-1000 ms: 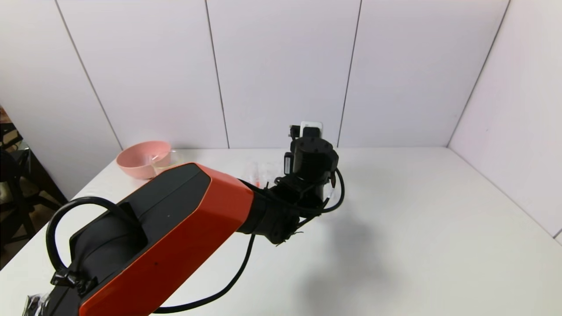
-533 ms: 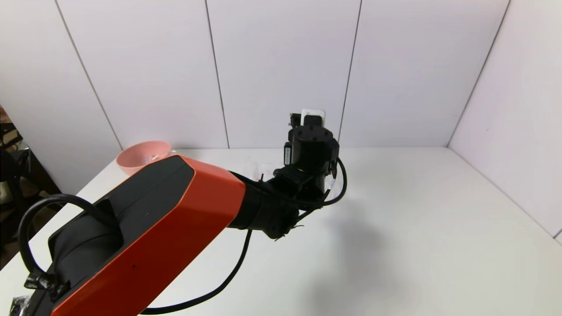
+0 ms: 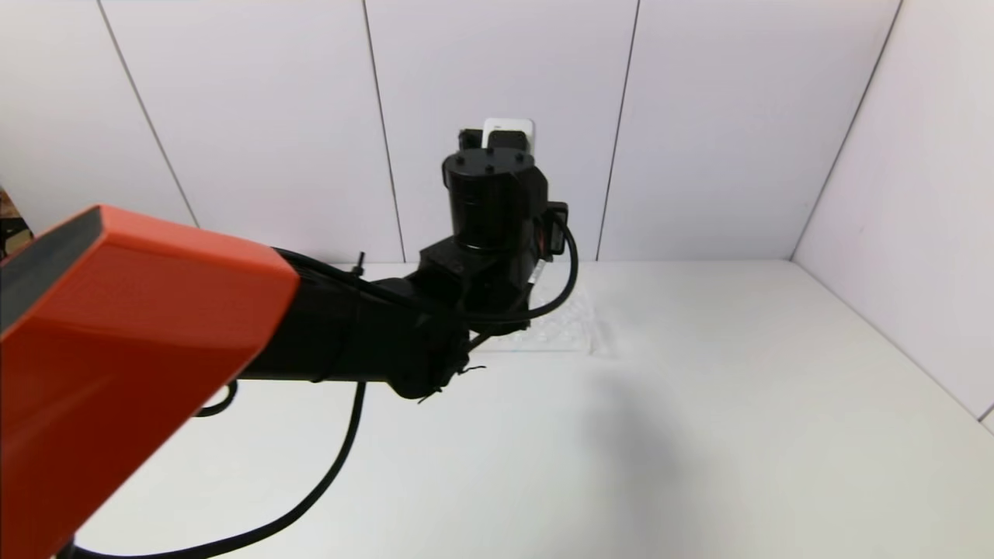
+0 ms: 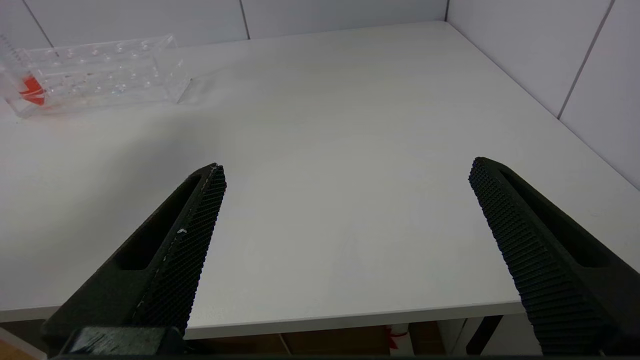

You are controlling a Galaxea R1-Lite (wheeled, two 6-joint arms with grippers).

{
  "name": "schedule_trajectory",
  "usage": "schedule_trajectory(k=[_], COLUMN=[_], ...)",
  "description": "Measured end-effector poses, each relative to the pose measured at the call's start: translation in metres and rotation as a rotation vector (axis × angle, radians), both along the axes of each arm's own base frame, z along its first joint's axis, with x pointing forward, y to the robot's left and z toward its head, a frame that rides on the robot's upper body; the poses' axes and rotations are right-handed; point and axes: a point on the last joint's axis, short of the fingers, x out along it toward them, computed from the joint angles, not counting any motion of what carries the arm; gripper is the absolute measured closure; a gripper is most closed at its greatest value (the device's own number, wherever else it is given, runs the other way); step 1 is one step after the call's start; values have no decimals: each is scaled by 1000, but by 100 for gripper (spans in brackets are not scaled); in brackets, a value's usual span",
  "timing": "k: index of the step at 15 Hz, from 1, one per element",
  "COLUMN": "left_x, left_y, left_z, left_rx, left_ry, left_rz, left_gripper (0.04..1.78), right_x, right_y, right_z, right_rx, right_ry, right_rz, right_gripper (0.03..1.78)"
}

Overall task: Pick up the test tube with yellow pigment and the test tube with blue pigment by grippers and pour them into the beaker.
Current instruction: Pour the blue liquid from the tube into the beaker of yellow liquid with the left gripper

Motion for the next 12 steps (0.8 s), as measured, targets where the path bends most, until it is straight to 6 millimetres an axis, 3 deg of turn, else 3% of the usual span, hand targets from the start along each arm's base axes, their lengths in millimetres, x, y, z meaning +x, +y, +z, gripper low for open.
schedule_trajectory(k=[7,12], left_x=[-2,9], left_y=[122,209], left_z=[39,34], left_rx=[-11,-29], left_ry=[-34,-13], left_rz=[117,188], left_gripper=[136,136], right_x=[0,0], right_y=[0,0], right_z=[0,0], right_rx=[0,0], right_ry=[0,0], right_rz=[0,0], right_gripper=[4,4])
